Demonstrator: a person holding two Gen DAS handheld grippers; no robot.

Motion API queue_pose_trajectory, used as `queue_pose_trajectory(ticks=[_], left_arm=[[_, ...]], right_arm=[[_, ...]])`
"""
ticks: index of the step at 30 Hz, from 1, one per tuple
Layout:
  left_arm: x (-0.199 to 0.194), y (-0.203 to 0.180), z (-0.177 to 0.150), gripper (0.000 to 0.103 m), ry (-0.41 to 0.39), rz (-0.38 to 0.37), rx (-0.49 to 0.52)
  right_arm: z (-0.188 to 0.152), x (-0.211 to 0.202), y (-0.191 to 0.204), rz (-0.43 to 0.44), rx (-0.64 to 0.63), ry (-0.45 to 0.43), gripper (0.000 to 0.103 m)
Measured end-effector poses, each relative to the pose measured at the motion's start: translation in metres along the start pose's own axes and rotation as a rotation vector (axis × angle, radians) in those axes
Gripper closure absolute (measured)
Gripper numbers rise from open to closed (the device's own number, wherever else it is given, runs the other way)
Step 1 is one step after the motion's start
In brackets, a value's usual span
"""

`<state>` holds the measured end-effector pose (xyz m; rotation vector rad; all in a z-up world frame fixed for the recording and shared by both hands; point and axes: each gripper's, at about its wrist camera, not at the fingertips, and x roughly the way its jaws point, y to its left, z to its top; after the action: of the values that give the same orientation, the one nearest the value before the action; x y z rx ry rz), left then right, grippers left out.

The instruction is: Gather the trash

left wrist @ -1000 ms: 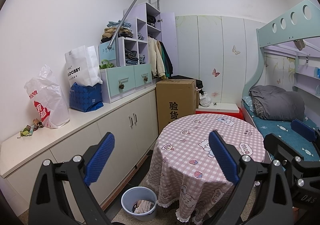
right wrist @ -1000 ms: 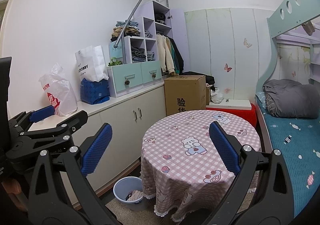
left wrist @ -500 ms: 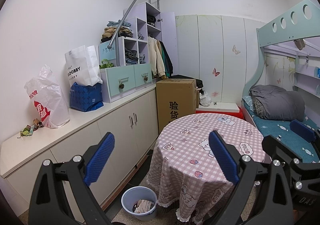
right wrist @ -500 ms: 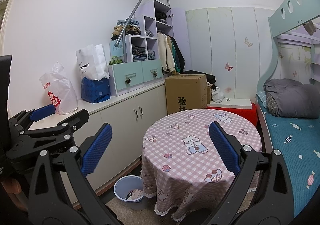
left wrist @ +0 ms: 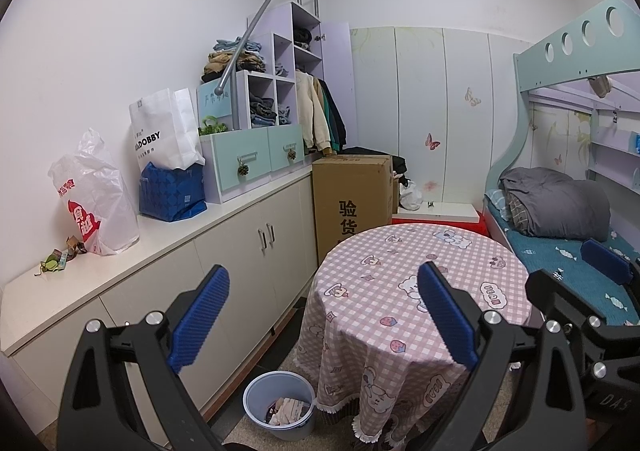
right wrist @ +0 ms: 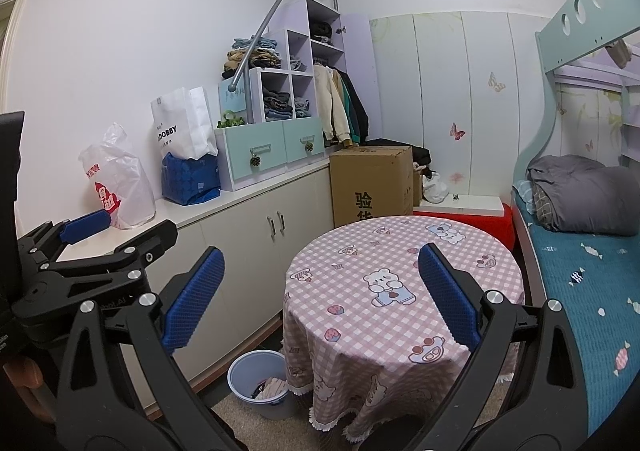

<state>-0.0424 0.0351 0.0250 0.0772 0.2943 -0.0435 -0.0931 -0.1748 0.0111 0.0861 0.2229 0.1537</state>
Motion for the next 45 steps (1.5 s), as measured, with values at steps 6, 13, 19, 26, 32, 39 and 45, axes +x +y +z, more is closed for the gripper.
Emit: queue_pose_trajectory(ticks=[6, 13, 19, 26, 32, 39, 45], left_arm=[[0.0, 0.002, -0.002, 0.01, 0.001, 0.001, -0.001], [0.001, 0.004, -0.006, 0.01, 0.004, 0.002, 0.002], [0.001, 0.004, -0.005, 0.01, 0.004, 0.002, 0.002], [0.002, 0.004, -0.004, 0.01, 0.005, 0.001, 0.002], [0.001, 0.006, -0.007, 0.01, 0.007, 0.002, 0.003], [0.001, 0.007, -0.007, 0.01, 0.008, 0.001, 0.002], [0.001, 0.012, -0.015, 0.01, 0.019, 0.008, 0.002]], right_arm=[[-0.002, 0.0, -0.002, 0.003, 0.003, 0.005, 0.007], [-0.003, 0.004, -0.002, 0.005, 0.003, 0.013, 0.007], [-0.003, 0.004, -0.002, 0.006, 0.003, 0.016, 0.007], [-0.002, 0.004, -0.002, 0.009, 0.003, 0.018, 0.008], [-0.002, 0.006, 0.0, 0.014, 0.003, 0.023, 0.007], [-0.003, 0.007, 0.0, 0.017, 0.003, 0.025, 0.007], [-0.002, 0.012, 0.0, 0.023, 0.006, 0.037, 0.007]])
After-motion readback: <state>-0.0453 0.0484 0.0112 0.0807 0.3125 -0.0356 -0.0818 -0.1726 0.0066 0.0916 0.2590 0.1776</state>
